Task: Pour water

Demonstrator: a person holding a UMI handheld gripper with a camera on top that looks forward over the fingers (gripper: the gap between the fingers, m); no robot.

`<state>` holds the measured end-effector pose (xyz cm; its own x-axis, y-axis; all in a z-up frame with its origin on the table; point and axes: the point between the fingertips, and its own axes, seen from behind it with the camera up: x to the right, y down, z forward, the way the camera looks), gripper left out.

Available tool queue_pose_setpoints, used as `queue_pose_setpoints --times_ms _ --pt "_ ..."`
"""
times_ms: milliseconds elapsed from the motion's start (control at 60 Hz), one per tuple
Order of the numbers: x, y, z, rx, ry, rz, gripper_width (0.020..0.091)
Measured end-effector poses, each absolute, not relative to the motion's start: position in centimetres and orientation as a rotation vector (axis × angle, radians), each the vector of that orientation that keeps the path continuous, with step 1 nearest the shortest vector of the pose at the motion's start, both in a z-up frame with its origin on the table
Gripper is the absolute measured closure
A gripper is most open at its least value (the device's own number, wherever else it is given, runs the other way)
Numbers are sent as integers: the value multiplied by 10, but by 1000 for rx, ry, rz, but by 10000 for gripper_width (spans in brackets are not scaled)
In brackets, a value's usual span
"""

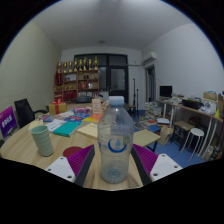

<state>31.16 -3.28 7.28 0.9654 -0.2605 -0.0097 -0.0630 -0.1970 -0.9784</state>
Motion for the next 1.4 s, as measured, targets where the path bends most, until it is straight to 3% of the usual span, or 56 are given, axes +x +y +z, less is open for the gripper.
queue_pose_setpoints --times_ms 100,167,300,333,350,400,483,583,617,750,767,783,883,933,950,967,1067,1100,1133,1400 --pt "323 -13 62 -1760 262 -165 324" --pt "328 -8 49 -1796 253 -164 560" --pt "331 -6 50 -1792 279 -167 636" --pt "331 -8 49 -1808 304 -165 616" --pt "330 -8 48 -1819 312 -162 670" --pt "326 -12 57 -1849 303 -139 700" --pt "308 -3 92 -1843 237 -155 699" --pt "297 12 155 -1849 35 -300 703" --pt "294 15 178 -1854 -70 -391 703" --pt "247 60 220 -1736 -681 -908 704" --pt "252 59 237 -1712 -787 -961 703" --pt "240 70 223 -1664 -848 -1043 704" --pt "199 93 203 -1471 -1262 -1287 701" --pt "193 94 203 -1410 -1418 -1375 702" --pt "203 86 220 -1389 -1483 -1386 702" --pt "199 91 209 -1353 -1506 -1431 706" --pt "200 102 207 -1225 -1660 -1610 700" --pt "214 86 226 -1202 -1710 -1645 701" --pt "216 82 225 -1176 -1751 -1672 702" --pt "204 84 210 -1116 -1855 -1626 701"
